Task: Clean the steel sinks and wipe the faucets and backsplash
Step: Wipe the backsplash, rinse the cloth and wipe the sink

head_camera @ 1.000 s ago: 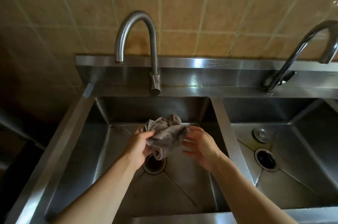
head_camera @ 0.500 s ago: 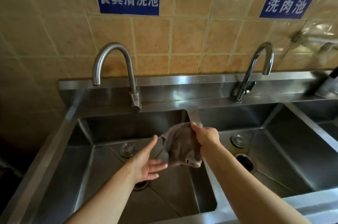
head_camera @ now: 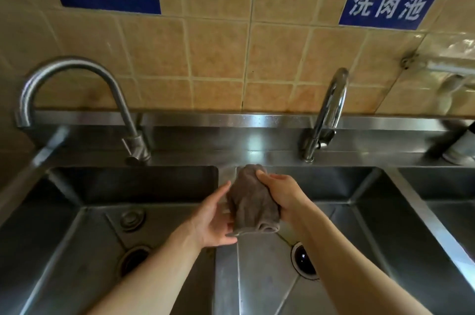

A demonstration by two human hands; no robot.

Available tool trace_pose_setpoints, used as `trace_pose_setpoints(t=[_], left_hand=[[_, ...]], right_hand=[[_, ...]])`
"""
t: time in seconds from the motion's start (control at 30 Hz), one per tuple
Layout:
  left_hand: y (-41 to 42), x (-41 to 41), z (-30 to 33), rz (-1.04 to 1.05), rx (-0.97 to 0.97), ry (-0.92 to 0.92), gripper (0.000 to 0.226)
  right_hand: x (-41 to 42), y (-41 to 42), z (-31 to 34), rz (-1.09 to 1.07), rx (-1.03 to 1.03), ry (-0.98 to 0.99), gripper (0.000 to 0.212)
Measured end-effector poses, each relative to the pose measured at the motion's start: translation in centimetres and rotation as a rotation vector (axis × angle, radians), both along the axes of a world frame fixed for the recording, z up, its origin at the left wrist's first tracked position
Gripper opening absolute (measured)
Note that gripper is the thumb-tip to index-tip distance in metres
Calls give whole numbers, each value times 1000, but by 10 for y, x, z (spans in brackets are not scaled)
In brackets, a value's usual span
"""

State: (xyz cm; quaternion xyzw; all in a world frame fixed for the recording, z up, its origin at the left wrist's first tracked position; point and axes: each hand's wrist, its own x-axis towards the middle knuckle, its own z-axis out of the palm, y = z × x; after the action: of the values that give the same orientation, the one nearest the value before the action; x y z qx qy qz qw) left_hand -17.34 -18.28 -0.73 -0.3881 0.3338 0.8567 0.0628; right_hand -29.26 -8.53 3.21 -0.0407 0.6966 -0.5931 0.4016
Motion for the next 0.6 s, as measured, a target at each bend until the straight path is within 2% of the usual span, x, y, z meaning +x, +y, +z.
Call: trace_pose_setpoints(t=[0.13, 0.27, 0.33, 0.4, 0.5, 0.6], left_hand=[[10, -28, 0, 95, 88, -19, 59], [13, -46, -4, 88, 115, -7, 76], [10, -53, -3, 143, 107, 41, 72], [2, -57, 0, 219, 47, 45, 58], [-17, -57, 2, 251, -93, 24, 54], [-29, -58, 3, 230, -232, 23, 33]], right_hand=[[-30, 14, 0, 78, -128, -107, 16], [-47, 16, -3, 135, -301, -289, 20], [-55, 15, -11, 102, -318, -317, 26], [-62, 14, -19, 31, -263, -217, 33], [-62, 9, -27, -77, -46, 89, 49], [-52, 1, -34, -25, 171, 379, 44]])
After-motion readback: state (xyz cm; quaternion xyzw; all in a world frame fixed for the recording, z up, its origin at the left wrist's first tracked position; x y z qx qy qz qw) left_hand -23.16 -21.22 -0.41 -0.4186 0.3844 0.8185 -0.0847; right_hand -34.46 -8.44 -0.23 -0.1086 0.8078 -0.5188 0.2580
